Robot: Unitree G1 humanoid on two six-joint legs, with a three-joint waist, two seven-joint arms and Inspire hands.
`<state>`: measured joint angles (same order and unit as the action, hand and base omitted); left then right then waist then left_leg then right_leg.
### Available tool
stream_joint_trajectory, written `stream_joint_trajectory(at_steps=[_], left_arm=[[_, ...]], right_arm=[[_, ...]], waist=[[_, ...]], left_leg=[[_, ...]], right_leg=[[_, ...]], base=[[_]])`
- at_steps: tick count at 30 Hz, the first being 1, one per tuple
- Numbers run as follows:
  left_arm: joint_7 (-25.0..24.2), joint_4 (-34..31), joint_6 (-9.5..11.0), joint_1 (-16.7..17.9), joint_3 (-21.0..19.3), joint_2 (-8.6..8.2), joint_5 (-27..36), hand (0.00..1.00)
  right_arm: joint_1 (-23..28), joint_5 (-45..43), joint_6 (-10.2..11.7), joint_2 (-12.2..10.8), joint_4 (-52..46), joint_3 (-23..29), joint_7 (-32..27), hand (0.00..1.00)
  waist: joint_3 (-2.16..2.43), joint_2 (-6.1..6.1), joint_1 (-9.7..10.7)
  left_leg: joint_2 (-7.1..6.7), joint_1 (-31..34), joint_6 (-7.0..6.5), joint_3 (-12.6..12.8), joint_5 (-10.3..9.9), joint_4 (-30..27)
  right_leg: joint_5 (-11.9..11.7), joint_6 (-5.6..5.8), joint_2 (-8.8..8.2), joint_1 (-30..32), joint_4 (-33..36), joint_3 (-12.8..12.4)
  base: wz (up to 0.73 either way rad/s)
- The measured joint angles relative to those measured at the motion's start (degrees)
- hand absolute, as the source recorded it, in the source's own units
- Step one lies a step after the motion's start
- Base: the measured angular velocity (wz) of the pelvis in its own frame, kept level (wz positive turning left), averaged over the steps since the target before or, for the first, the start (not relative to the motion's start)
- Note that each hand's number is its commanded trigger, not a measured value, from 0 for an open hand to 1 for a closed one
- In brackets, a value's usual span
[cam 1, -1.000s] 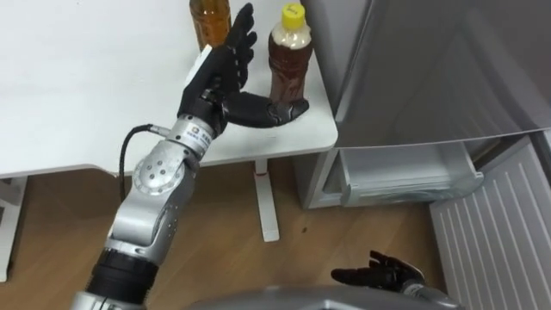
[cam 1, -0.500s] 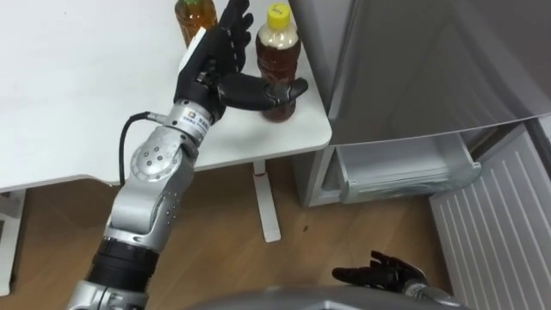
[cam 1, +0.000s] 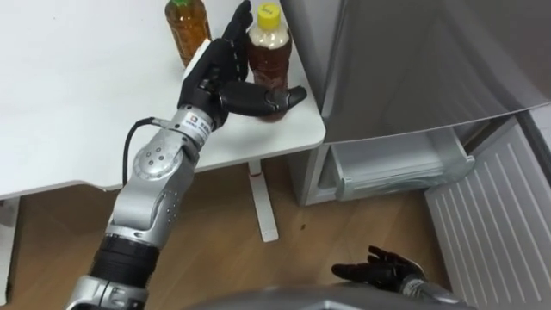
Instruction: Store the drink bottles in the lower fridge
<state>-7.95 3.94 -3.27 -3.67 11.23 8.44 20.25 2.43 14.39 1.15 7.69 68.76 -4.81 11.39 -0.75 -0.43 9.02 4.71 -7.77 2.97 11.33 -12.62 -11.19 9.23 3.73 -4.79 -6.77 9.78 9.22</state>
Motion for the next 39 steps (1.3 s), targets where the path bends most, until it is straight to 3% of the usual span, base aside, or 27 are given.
stream_joint_trajectory(at_steps=[7, 12, 16, 21, 22, 23, 24, 26, 39], left_arm=[[-0.01, 3.74, -0.06, -1.41, -0.54, 0.01, 0.42, 0.00], [0.48, 10.19, -0.78, -3.66, -0.56, 0.12, 0.23, 0.00], [0.77, 10.76, -1.07, -5.14, -0.55, 0.18, 0.11, 0.00], [1.26, 11.37, -1.06, -6.71, -0.56, 0.15, 0.15, 0.00], [1.31, 11.42, -1.07, -6.74, -0.56, 0.16, 0.16, 0.12], [1.46, 11.41, -1.07, -6.76, -0.63, 0.15, 0.18, 0.55], [1.54, 11.41, -1.07, -6.77, -0.74, 0.11, 0.21, 0.66], [2.03, 11.39, -1.07, -6.84, -1.26, 0.02, 0.31, 1.00], [3.95, 11.38, -1.02, -8.85, -3.25, -1.10, 0.39, 1.00]], right_arm=[[0.40, 0.28, 0.03, -0.09, -0.24, -0.05, -0.51, 0.00], [0.96, 0.41, -0.14, -0.10, -1.51, -0.04, -0.80, 0.00], [0.94, 0.86, -0.78, -0.07, -1.46, 0.00, -0.89, 0.00], [0.99, 1.00, -0.80, 0.21, -1.37, 0.60, -1.47, 0.00], [1.00, 1.13, -0.80, 0.33, -1.36, 0.60, -1.41, 0.00], [1.02, 1.40, -0.83, 0.51, -1.40, 0.63, -1.30, 0.00], [1.03, 1.57, -0.84, 0.54, -1.45, 0.66, -1.29, 0.00], [1.18, 1.70, -0.88, 0.54, -1.54, 1.03, -1.12, 0.00], [1.05, 2.04, 0.12, 0.30, -1.43, 1.57, 0.05, 0.00]], waist=[[-0.22, -0.40, 0.12], [-0.09, -0.18, 0.21], [-0.10, -0.08, 0.22], [-0.27, 1.11, 0.39], [-0.22, 1.28, 0.53], [-0.20, 1.59, 0.65], [-0.20, 1.63, 0.68], [-0.17, 1.68, 0.97], [-0.33, 0.98, 1.83]], left_leg=[[-0.03, -0.09, 0.00, 0.85, 0.00, -0.07], [-0.03, -0.06, 0.00, 1.12, 0.00, -0.09], [-0.03, -0.16, 0.00, 1.12, 0.00, -0.08], [-0.08, -0.94, 0.00, 1.36, 0.00, 0.35], [-0.09, -0.94, 0.00, 1.36, 0.00, 0.38], [-0.09, -0.95, 0.00, 1.36, 0.00, 0.38], [-0.09, -0.95, 0.00, 1.36, 0.00, 0.38], [-0.06, -0.96, 0.00, 1.35, 0.00, 0.38], [-0.08, -0.80, 0.00, 1.36, 0.00, 0.40]], right_leg=[[0.00, 0.01, -0.01, 0.26, -0.04, -1.13], [0.00, 0.01, -0.01, 0.44, -0.07, -1.33], [0.00, 0.01, -0.01, 0.33, -0.05, -1.37], [-0.01, 0.01, 0.03, -0.10, -0.05, -1.89], [-0.01, 0.02, 0.03, -0.06, -0.05, -1.89], [-0.02, 0.03, 0.03, 0.03, -0.03, -1.91], [-0.02, 0.03, 0.04, 0.04, -0.02, -1.91], [-0.02, 0.03, 0.08, -0.03, 0.02, -1.81], [-0.02, 0.05, 0.09, 0.25, -0.04, -1.97]], base=[[-0.07], [-0.02], [0.00], [-0.05], [0.00], [0.00], [0.00], [0.00], [0.00]])
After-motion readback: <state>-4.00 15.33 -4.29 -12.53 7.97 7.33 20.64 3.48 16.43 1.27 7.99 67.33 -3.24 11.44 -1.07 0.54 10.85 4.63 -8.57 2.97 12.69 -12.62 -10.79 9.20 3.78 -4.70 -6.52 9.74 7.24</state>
